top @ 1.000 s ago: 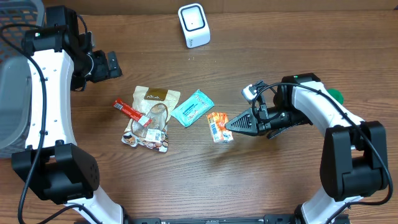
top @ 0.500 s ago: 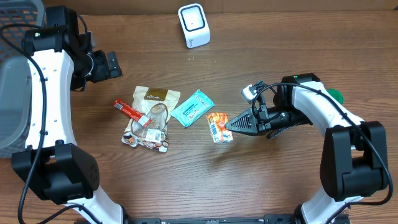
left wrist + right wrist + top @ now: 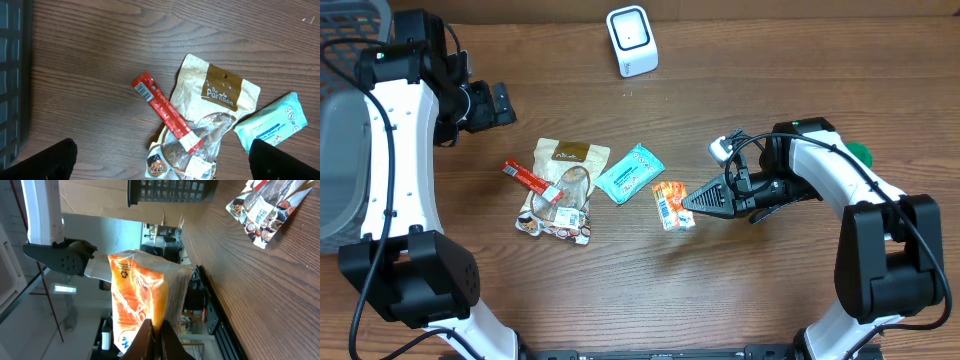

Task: Scan the item barcode
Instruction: 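Lift the orange box and rotate it in the right gripper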

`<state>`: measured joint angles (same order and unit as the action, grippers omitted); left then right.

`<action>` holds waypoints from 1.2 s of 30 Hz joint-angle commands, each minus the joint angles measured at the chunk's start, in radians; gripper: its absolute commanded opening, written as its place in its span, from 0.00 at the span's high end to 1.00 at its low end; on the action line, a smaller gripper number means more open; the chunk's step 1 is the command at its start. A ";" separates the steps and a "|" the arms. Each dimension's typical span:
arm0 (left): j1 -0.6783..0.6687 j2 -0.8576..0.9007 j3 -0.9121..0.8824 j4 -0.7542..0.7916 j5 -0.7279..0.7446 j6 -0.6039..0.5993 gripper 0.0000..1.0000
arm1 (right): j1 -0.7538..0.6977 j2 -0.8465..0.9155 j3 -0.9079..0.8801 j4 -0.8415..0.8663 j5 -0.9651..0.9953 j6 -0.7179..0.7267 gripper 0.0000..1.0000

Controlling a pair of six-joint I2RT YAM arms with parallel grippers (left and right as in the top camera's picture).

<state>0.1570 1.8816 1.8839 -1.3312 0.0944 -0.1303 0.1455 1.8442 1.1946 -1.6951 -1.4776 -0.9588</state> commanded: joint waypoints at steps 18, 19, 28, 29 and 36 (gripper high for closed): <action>-0.007 -0.005 -0.002 0.001 0.007 0.011 0.00 | 0.004 -0.029 -0.003 0.000 -0.023 -0.037 0.96; -0.007 -0.005 -0.002 0.001 0.007 0.011 0.00 | 0.004 -0.029 -0.003 0.003 -0.022 -0.037 0.96; -0.007 -0.005 -0.002 0.001 0.007 0.011 0.00 | 0.004 -0.029 -0.003 0.048 -0.016 -0.037 0.96; -0.007 -0.005 -0.002 0.001 0.007 0.011 0.00 | 0.004 -0.028 -0.003 0.051 -0.016 -0.037 0.96; -0.007 -0.005 -0.002 0.001 0.007 0.011 0.00 | 0.004 -0.028 -0.003 0.080 -0.016 -0.037 0.96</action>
<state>0.1570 1.8816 1.8839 -1.3315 0.0944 -0.1303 0.1459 1.8442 1.1946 -1.6238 -1.4765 -0.9634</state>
